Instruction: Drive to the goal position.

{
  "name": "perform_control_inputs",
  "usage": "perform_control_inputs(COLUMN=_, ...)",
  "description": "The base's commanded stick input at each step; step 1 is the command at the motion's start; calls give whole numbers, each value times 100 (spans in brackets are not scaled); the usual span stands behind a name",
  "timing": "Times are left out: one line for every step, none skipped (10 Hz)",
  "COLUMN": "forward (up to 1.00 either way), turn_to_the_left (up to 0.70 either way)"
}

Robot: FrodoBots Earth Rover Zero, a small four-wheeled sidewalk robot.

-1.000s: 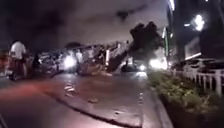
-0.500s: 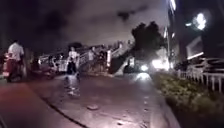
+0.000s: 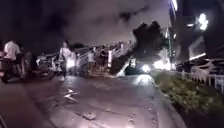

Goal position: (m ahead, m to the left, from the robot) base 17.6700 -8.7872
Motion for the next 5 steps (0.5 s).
perform_control_inputs(forward=45, turn_to_the_left=0)
perform_control_inputs(forward=45, turn_to_the_left=0)
perform_control_inputs(forward=45, turn_to_the_left=0)
perform_control_inputs(forward=45, turn_to_the_left=0)
perform_control_inputs(forward=45, turn_to_the_left=0)
